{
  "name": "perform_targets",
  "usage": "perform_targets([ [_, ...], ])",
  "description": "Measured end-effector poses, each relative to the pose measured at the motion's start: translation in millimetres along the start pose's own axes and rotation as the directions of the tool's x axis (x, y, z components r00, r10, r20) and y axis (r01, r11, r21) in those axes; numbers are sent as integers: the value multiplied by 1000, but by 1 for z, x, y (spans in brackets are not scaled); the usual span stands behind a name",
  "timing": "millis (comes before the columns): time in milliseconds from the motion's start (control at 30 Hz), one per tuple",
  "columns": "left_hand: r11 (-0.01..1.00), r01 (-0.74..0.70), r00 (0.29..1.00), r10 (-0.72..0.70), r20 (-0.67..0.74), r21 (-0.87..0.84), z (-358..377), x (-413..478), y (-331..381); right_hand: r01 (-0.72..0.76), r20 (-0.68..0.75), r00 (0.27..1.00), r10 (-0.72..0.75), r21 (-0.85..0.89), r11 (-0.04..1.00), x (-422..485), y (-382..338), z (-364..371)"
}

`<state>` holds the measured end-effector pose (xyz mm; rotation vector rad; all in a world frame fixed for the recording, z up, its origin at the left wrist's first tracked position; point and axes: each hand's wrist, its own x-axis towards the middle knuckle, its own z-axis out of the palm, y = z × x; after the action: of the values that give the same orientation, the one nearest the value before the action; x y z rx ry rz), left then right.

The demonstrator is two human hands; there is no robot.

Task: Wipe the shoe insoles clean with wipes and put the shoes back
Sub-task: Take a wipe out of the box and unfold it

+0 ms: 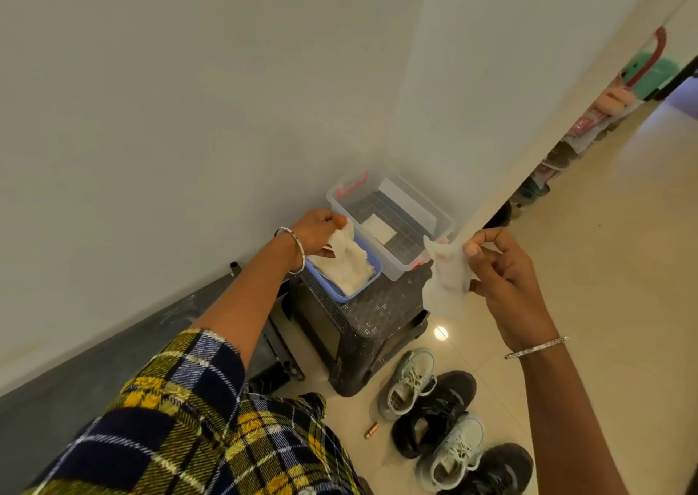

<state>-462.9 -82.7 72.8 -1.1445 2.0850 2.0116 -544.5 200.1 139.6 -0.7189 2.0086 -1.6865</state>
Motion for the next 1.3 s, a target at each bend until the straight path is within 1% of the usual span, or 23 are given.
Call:
perform_targets([
  [67, 997, 72, 996, -73, 41, 38, 7, 18, -7, -29, -7, 1000, 29, 20, 999, -2, 3, 0],
  [100, 991, 98, 993, -103, 52, 93, 9, 27, -11, -44, -14, 999, 45, 34, 998, -2, 5, 1],
  [133, 973, 96, 992, -109, 56, 208, 9, 34, -15, -60, -20, 998, 61, 50, 997, -2, 6, 2],
  [167, 927, 68, 995, -92, 48, 368, 7, 42, -19, -74, -21, 997, 76, 64, 995, -2, 7, 5],
  [200, 850, 44, 998, -57, 8, 524, 6, 49, -22, -81, -17, 996, 82, 76, 994, -2, 8, 7],
  [233, 759, 22, 998, 18, -55, 650, 4, 54, -25, -88, -8, 996, 89, 85, 993, -1, 9, 10],
  [267, 690, 19, 987, 103, -124, 723, 1, 57, -29, -97, 0, 995, 97, 91, 991, 1, 11, 13],
  [333, 645, 7, 946, 244, -215, 764, -4, 59, -37, -115, 8, 993, 115, 103, 988, 4, 16, 20],
  [367, 638, -18, 932, 290, -219, 770, -5, 57, -43, -124, 13, 992, 123, 103, 987, 7, 19, 25],
  [467, 519, -81, 927, 353, -127, 851, -4, 46, -58, -150, -2, 989, 150, 75, 986, 14, 26, 44],
  [500, 519, -110, 919, 379, -112, 848, -3, 39, -60, -160, -9, 987, 161, 73, 984, 16, 25, 51],
  [533, 565, -150, 907, 404, -114, 812, -1, 31, -61, -169, -11, 985, 170, 83, 982, 17, 25, 58],
  [600, 743, -251, 893, 425, -147, 620, 2, 11, -59, -195, 1, 980, 197, 127, 972, 20, 20, 72],
  [667, 917, -290, 929, 338, -148, 273, 9, -15, -49, -239, 24, 971, 239, 186, 953, 21, 15, 83],
  [700, 965, -252, 959, 259, -112, 72, 12, -31, -42, -272, 39, 962, 269, 206, 940, 21, 12, 88],
  [767, 963, -62, 997, 72, 27, -264, 15, -63, -30, -341, 75, 940, 333, 236, 910, 20, 4, 95],
  [800, 932, 15, 995, 20, 94, -363, 15, -78, -27, -368, 98, 930, 355, 255, 894, 19, 0, 97],
  [833, 905, 46, 990, 15, 139, -424, 13, -92, -27, -387, 122, 922, 368, 279, 879, 18, -6, 99],
  [900, 869, 19, 983, 75, 168, -494, 8, -118, -30, -402, 153, 915, 372, 321, 857, 16, -18, 102],
  [933, 856, -29, 982, 122, 147, -517, 6, -129, -31, -407, 160, 913, 374, 332, 851, 15, -24, 103],
  [1000, 841, -147, 980, 195, 37, -521, 2, -148, -31, -429, 183, 903, 389, 348, 834, 10, -34, 107],
  [1133, 843, -292, 955, 228, -192, -451, -9, -184, -23, -521, 355, 840, 410, 316, 793, -9, -48, 114],
  [1300, 847, -340, 932, 244, -270, -408, -23, -232, -19, -624, 551, 739, 387, 345, 701, -49, -57, 134],
])
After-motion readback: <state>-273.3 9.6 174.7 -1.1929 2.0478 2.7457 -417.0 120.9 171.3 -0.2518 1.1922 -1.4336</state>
